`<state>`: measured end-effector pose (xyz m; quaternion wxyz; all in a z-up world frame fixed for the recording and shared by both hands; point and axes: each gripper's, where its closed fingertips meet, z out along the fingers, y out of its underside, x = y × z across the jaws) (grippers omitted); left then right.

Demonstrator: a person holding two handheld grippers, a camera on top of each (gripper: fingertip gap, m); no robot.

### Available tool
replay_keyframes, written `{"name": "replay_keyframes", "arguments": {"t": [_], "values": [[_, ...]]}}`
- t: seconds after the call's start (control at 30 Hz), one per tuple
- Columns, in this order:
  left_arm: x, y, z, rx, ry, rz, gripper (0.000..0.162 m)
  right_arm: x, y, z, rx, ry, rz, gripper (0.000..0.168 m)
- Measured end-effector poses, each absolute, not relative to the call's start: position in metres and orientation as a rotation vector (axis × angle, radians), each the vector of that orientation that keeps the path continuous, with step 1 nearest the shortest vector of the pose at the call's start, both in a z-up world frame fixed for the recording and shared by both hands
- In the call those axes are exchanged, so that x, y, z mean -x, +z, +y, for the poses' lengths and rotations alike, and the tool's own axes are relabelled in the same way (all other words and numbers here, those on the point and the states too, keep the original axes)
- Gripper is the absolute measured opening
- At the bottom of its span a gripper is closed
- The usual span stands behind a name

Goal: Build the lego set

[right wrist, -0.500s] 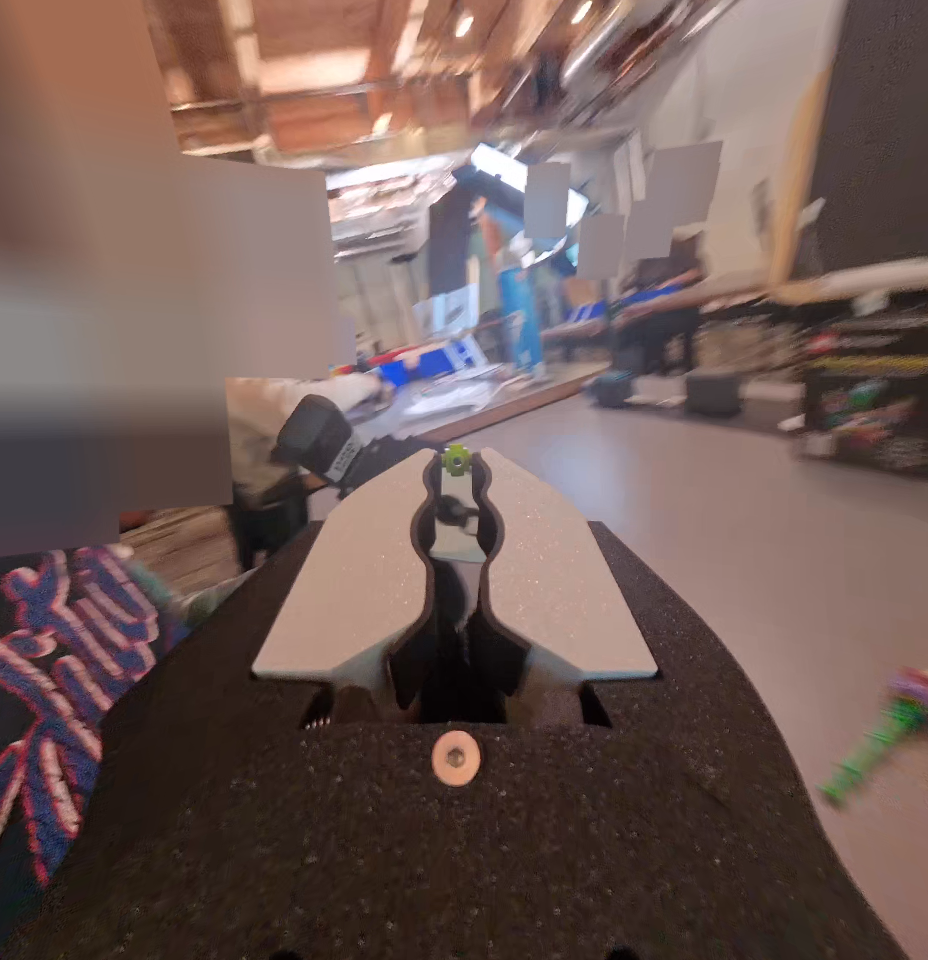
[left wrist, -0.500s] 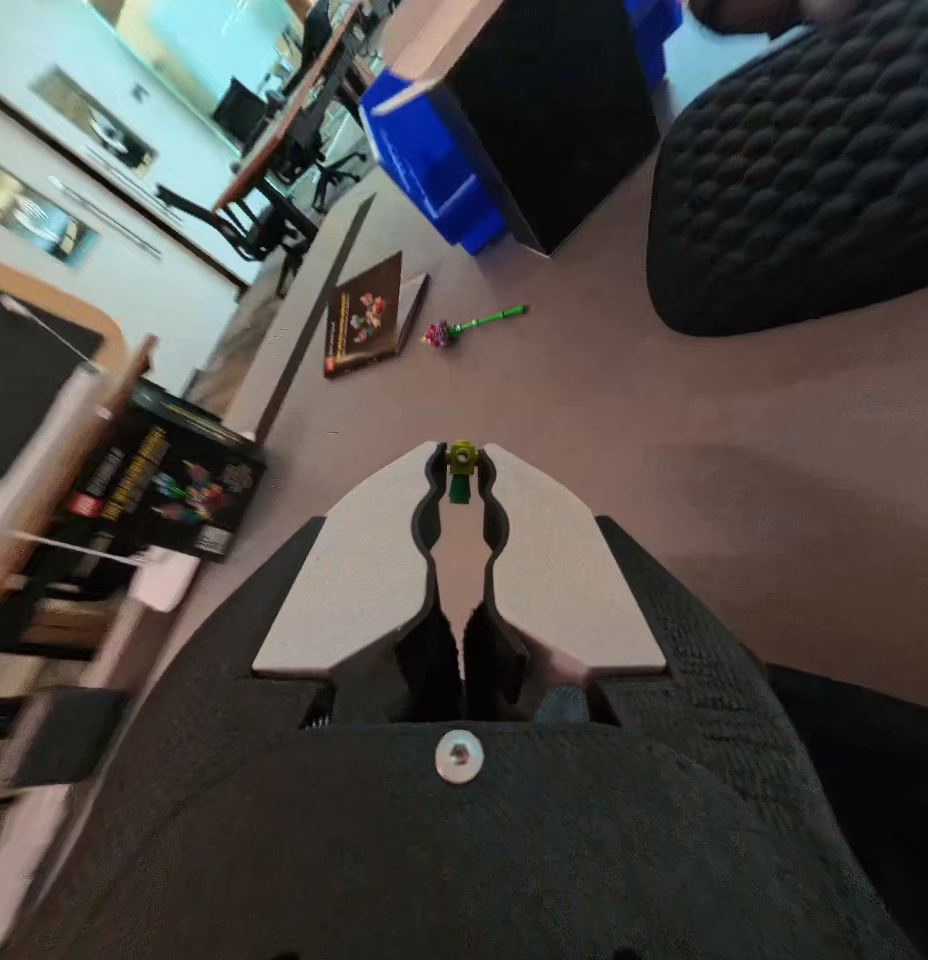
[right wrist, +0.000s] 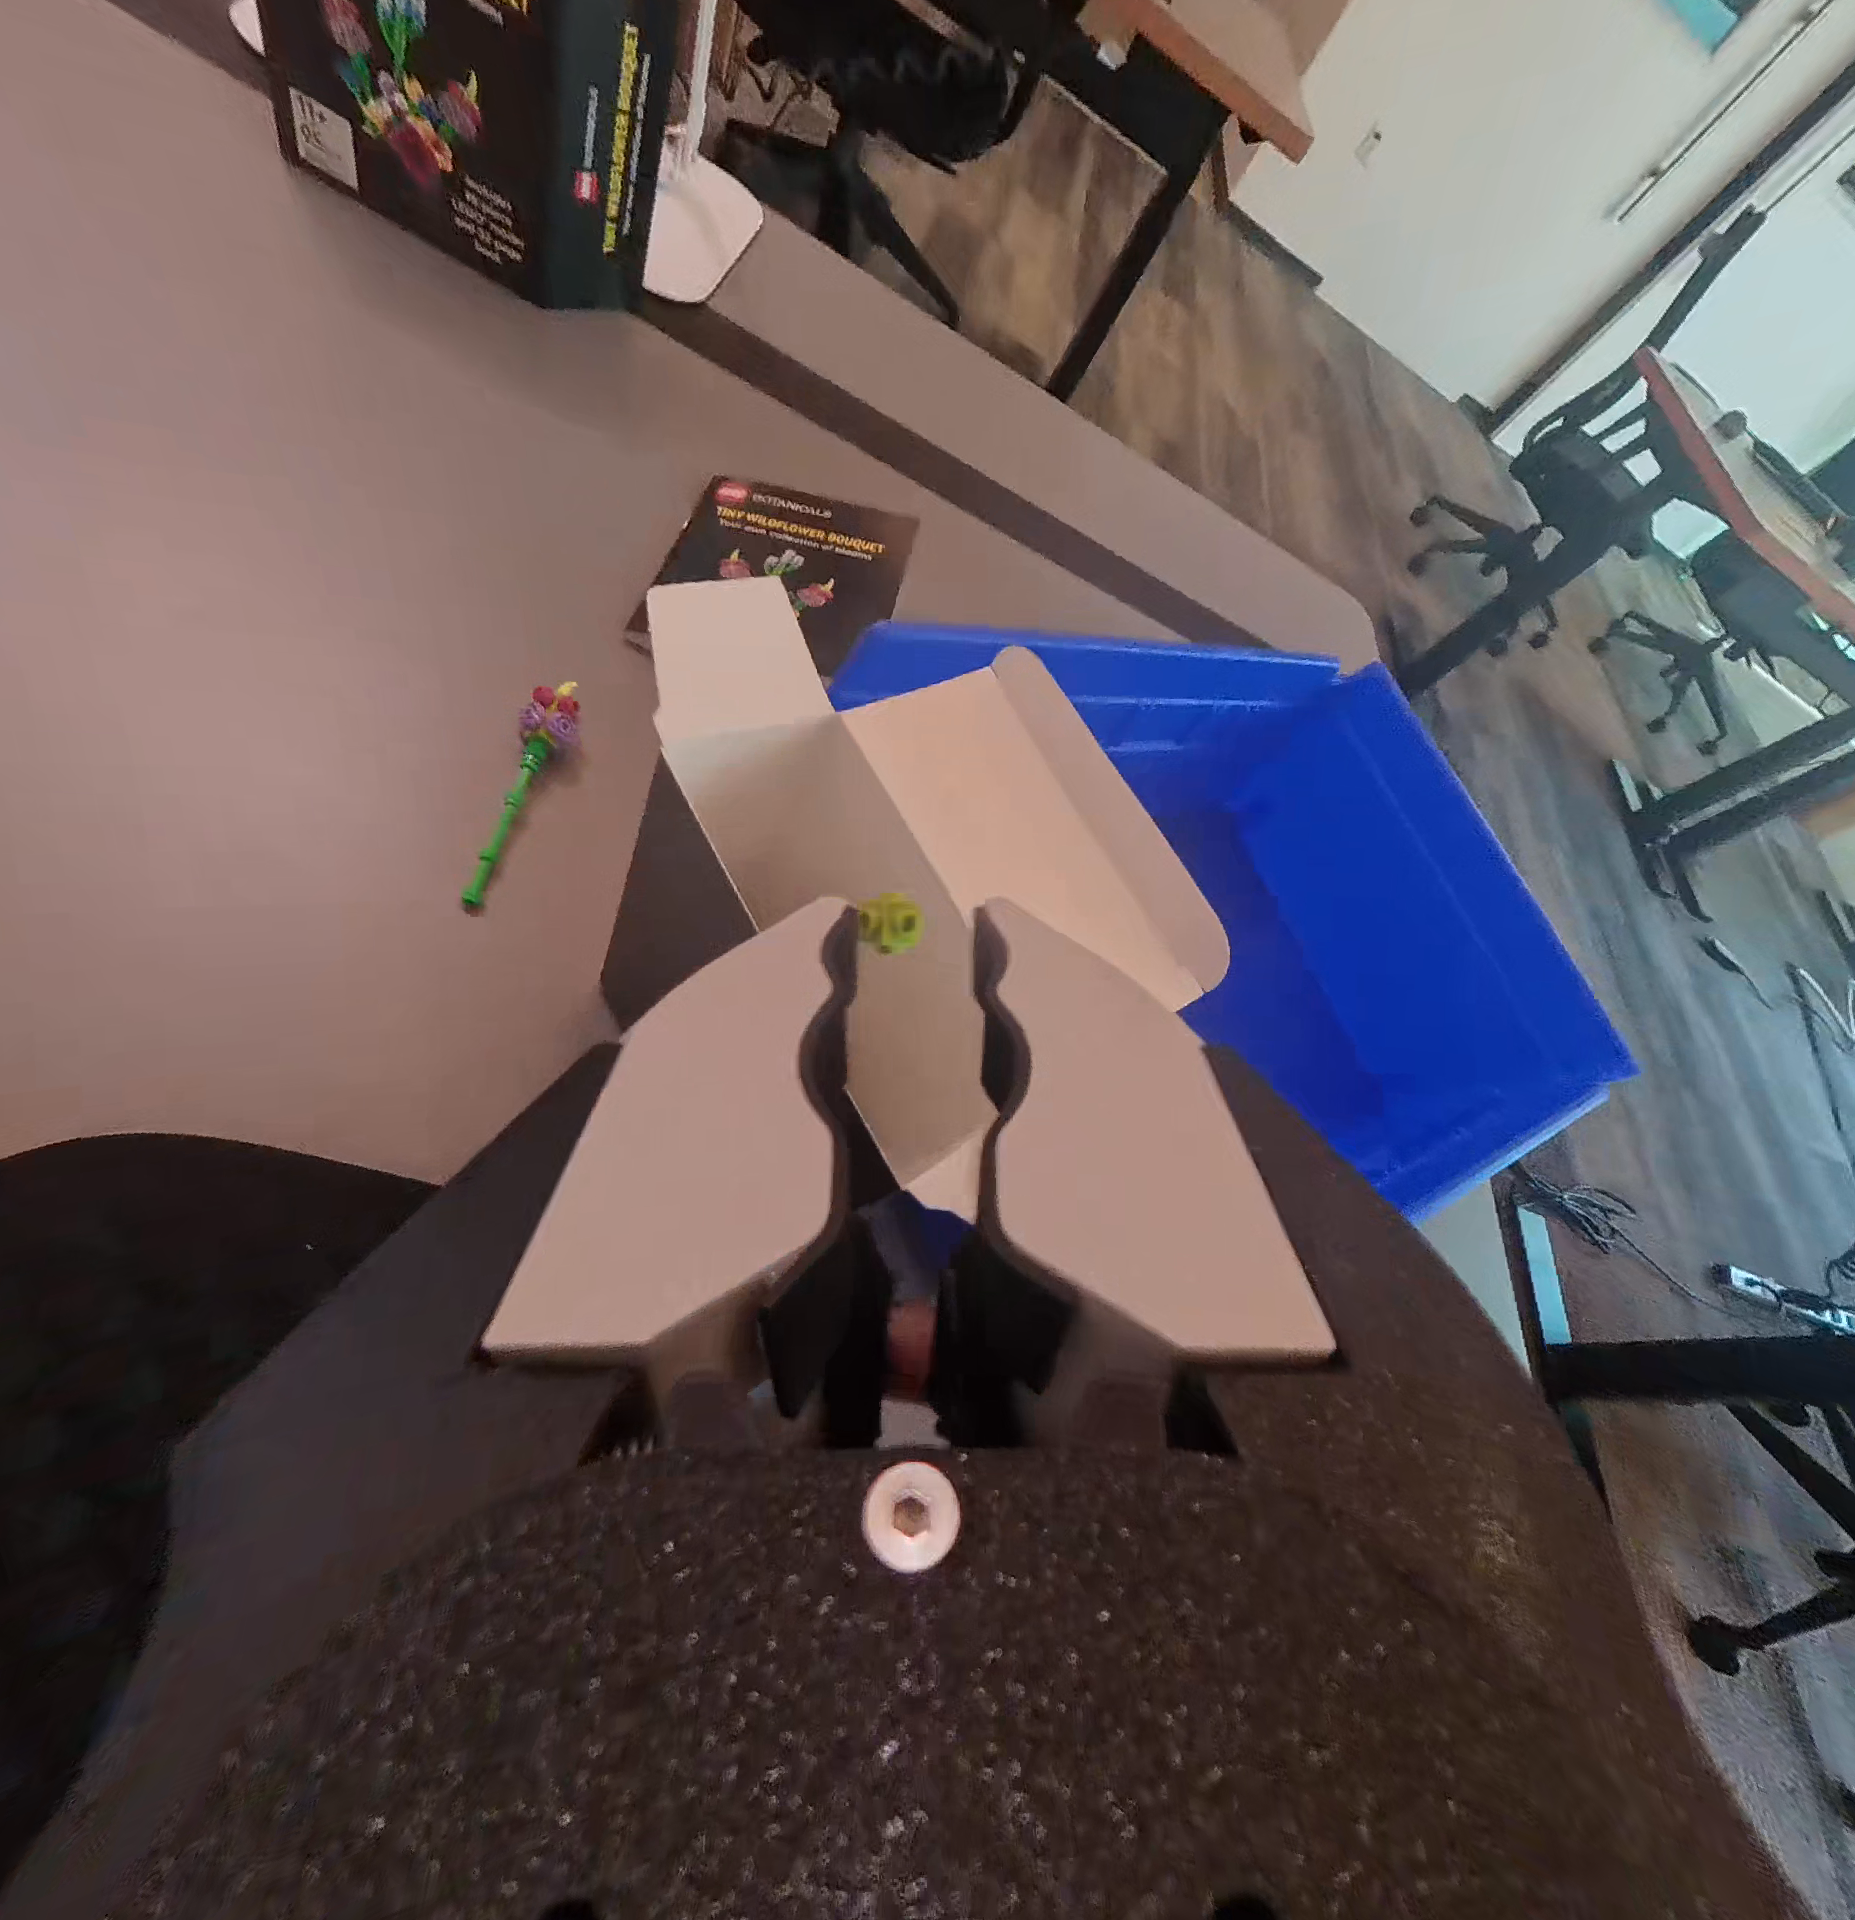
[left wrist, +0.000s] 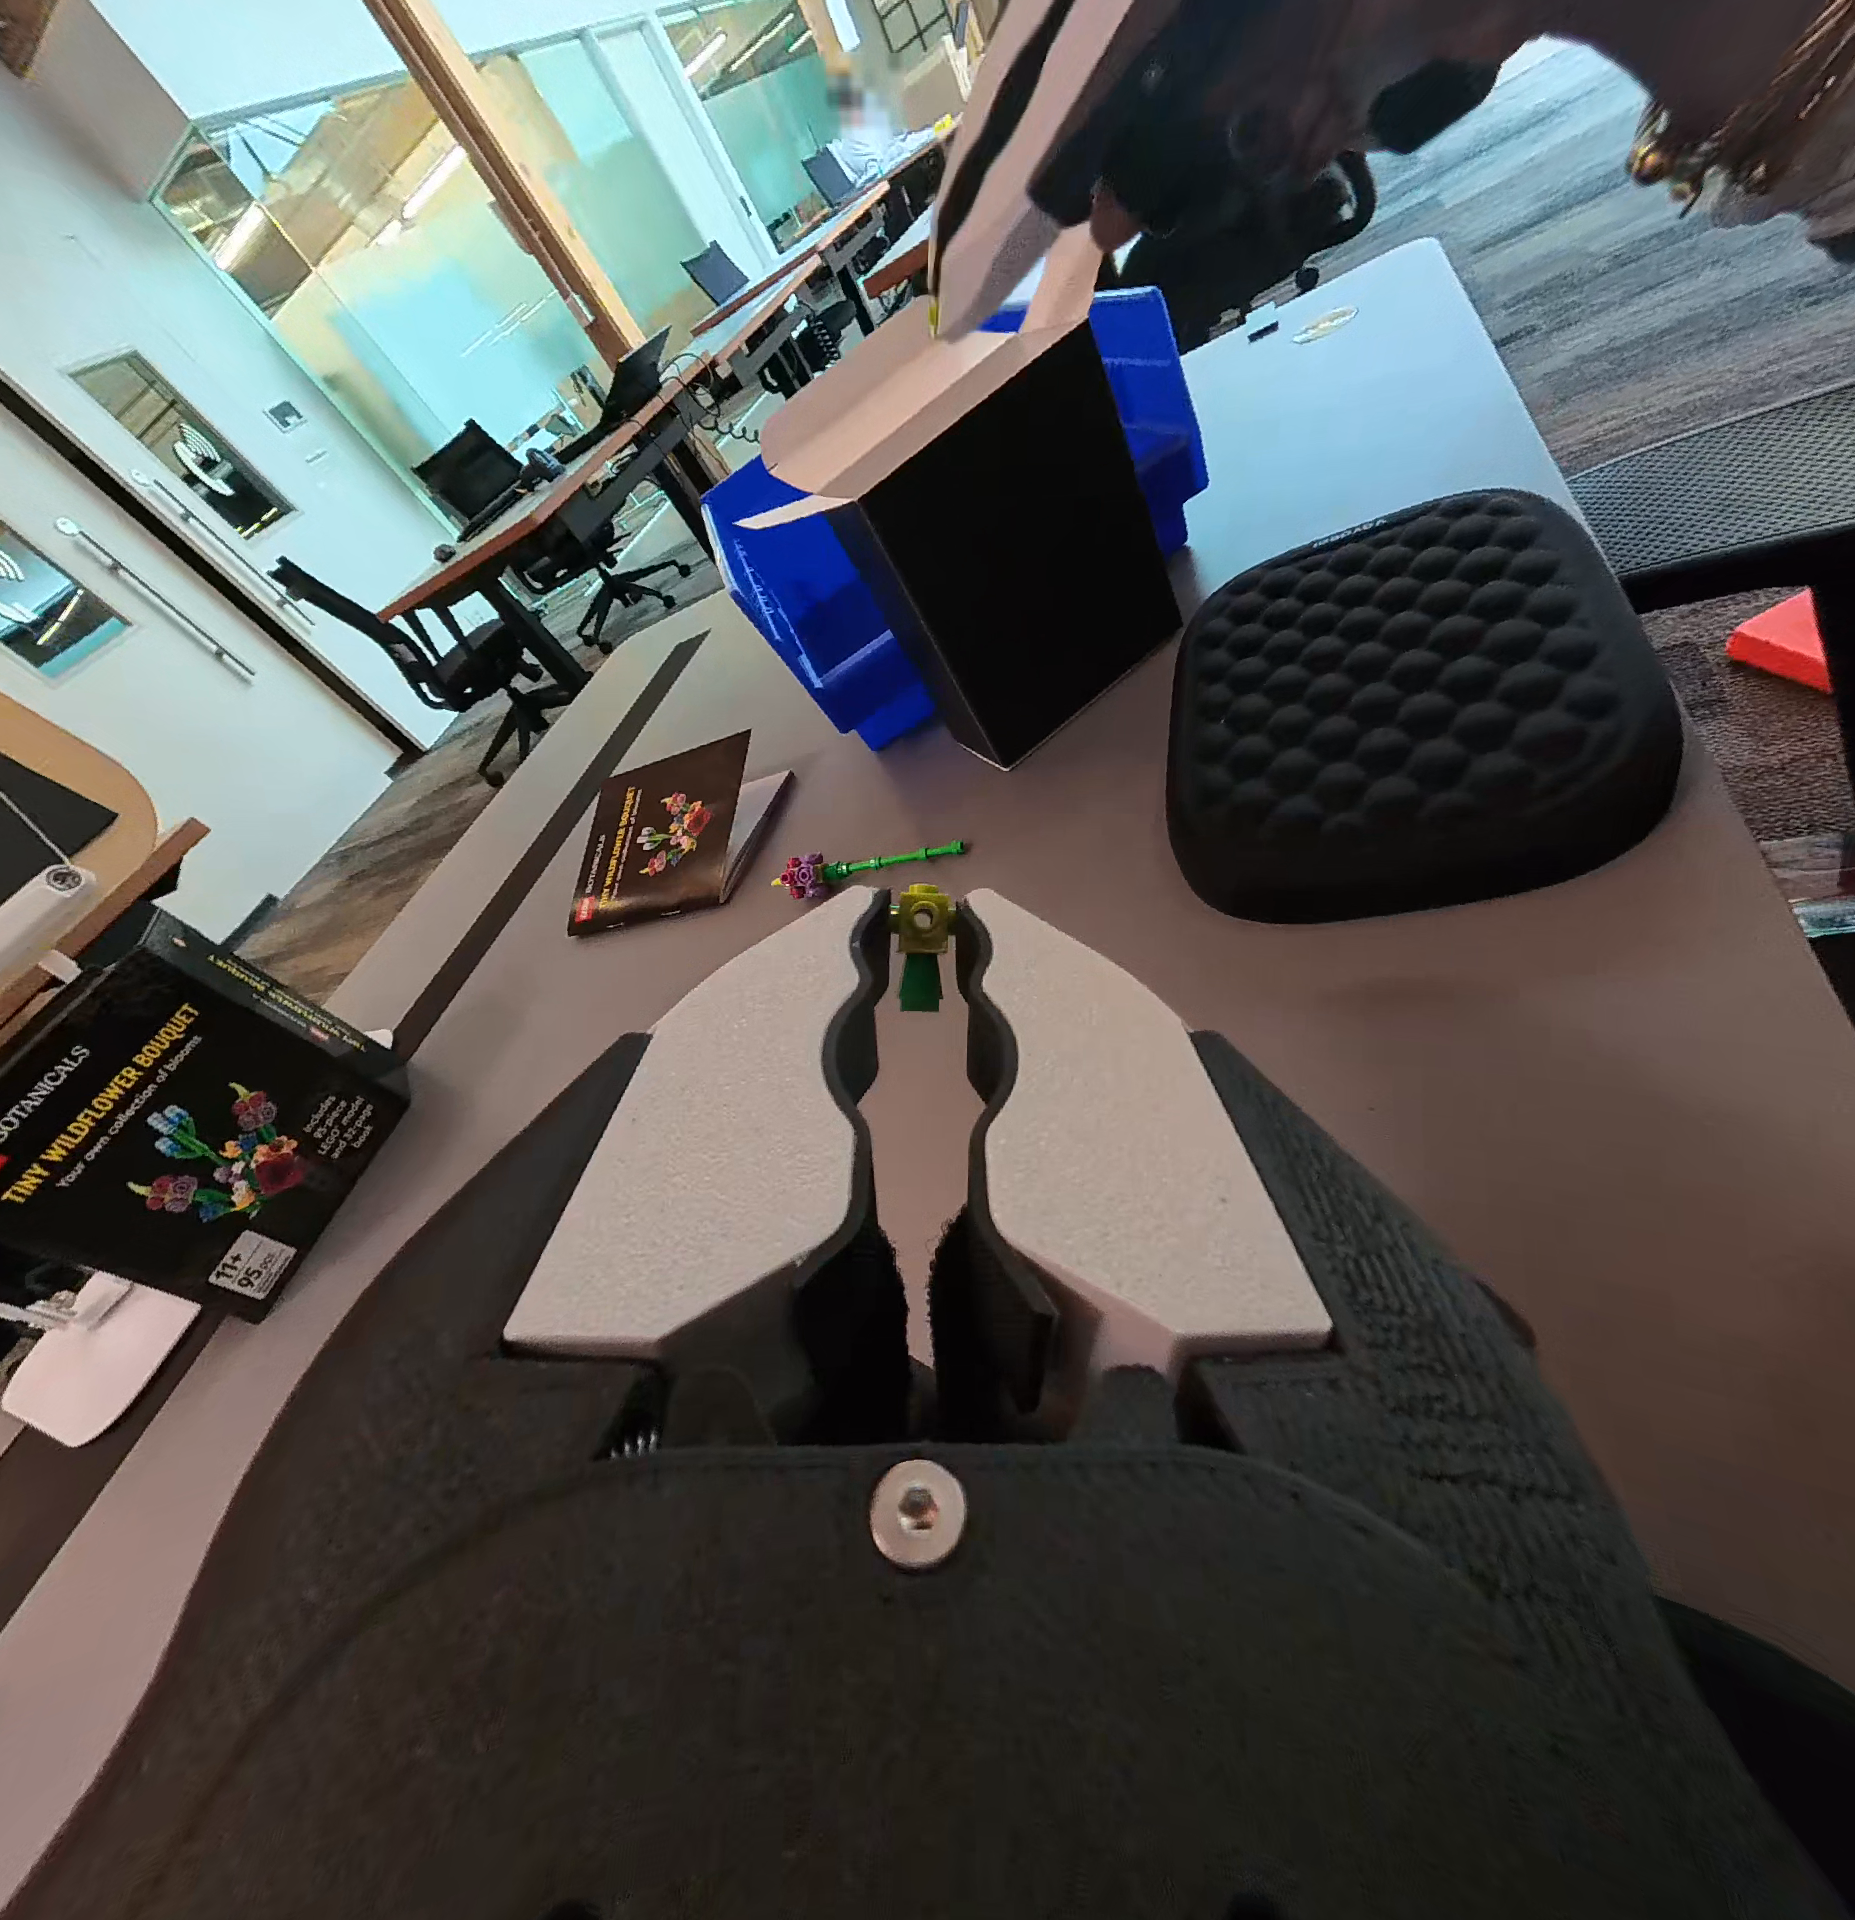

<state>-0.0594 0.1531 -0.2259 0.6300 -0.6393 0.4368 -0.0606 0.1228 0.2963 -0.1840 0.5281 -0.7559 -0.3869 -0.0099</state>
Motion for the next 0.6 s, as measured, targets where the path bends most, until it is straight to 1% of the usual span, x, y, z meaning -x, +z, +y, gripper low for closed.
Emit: {"name": "replay_keyframes", "arguments": {"t": [0.03,0.07,0.2,0.27,0.33,0.4,0.47,0.53,0.6], "values": [[0.06,-0.226,0.154,1.465,-0.134,0.999,0.012,-0.122,-0.186,0.297,1.811,-0.02,-0.923,0.029],[0.061,-0.226,0.154,1.463,-0.131,0.994,0.012,-0.121,-0.188,0.297,1.815,-0.01,-0.92,0.031],[0.063,-0.221,0.156,1.441,-0.115,0.97,0.012,-0.12,-0.18,0.295,1.78,0.029,-0.889,0.031],[0.063,-0.219,0.155,1.422,-0.105,0.965,0.012,-0.107,-0.172,0.287,1.732,0.14,-0.891,0.029],[0.065,-0.215,0.156,1.394,-0.062,0.954,0.012,-0.08,-0.166,0.266,1.673,0.393,-0.932,0.028],[0.069,-0.208,0.158,1.348,0.025,0.935,0.012,-0.041,-0.16,0.23,1.607,0.791,-0.989,0.025],[0.071,-0.203,0.158,1.304,0.113,0.931,0.012,-0.003,-0.166,0.188,1.58,1.163,-1.079,0.026],[0.071,-0.2,0.158,1.278,0.182,0.935,0.012,0.025,-0.183,0.161,1.6,1.337,-1.164,0.03],[0.07,-0.201,0.158,1.264,0.22,0.956,0.012,0.045,-0.191,0.152,1.579,1.378,-1.161,0.029]]}}
